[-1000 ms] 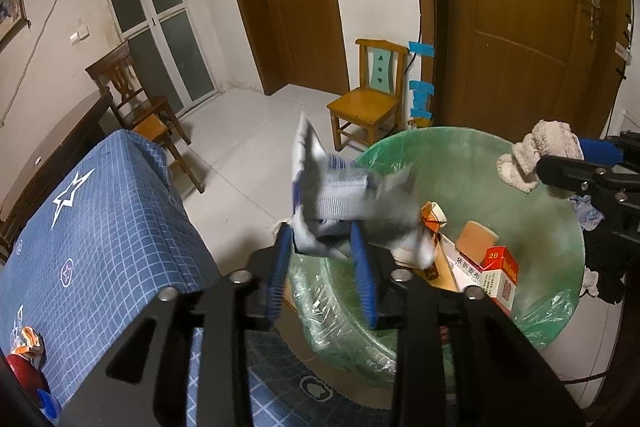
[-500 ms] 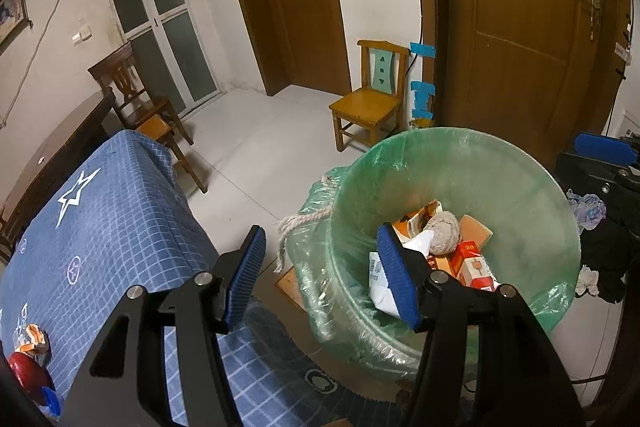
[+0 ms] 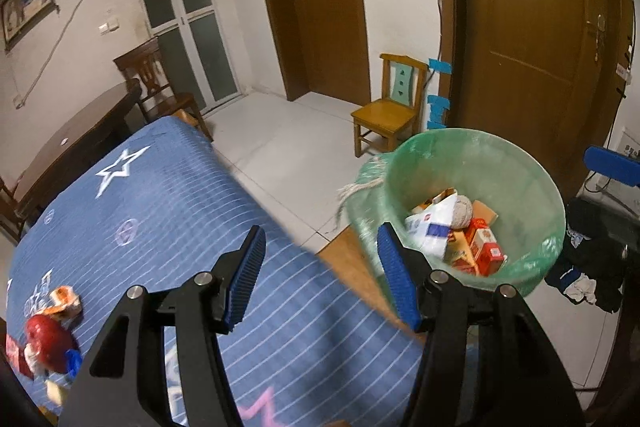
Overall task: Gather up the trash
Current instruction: 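Move both tools back over the bed toward the remaining trash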
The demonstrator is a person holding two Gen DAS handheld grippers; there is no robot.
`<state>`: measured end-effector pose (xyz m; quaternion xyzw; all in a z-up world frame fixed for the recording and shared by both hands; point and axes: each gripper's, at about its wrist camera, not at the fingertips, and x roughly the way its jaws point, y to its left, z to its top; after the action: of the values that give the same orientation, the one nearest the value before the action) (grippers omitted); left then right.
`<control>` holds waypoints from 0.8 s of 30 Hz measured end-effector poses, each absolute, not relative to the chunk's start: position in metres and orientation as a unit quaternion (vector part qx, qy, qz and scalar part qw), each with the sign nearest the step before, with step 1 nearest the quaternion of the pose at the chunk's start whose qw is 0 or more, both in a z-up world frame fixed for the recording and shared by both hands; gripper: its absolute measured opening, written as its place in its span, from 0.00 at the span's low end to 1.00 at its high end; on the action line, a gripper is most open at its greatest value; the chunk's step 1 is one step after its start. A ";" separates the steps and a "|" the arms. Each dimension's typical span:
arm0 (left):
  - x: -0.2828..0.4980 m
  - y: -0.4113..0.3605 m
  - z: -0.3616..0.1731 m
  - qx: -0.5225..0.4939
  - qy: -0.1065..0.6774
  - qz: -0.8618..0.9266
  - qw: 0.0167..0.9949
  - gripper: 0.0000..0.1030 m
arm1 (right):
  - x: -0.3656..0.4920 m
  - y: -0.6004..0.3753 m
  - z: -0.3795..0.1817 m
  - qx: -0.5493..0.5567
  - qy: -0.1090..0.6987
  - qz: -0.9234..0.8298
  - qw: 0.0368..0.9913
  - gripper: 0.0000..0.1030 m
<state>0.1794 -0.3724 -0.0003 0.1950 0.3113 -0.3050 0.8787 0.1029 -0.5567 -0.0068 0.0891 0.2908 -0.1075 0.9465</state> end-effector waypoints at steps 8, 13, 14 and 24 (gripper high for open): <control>0.179 -0.260 0.023 0.168 0.307 -0.277 0.895 0.68 | 0.122 -0.476 0.001 0.068 0.283 -0.018 0.957 0.84; 0.188 -0.148 0.032 0.152 0.317 -0.213 0.911 0.70 | 0.154 -0.405 -0.006 0.032 0.311 0.063 0.948 0.84; 0.190 -0.123 0.032 0.147 0.322 -0.196 0.915 0.71 | 0.162 -0.390 -0.008 0.026 0.316 0.080 0.945 0.84; 0.187 0.063 0.008 0.075 0.379 -0.067 0.920 0.71 | 0.242 -0.246 -0.020 -0.021 0.348 0.195 0.917 0.84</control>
<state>0.1871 0.0628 0.0083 0.0755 0.3789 -0.0668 0.9199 0.2422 -0.2465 -0.0205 -0.0207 0.3480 0.1953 0.9167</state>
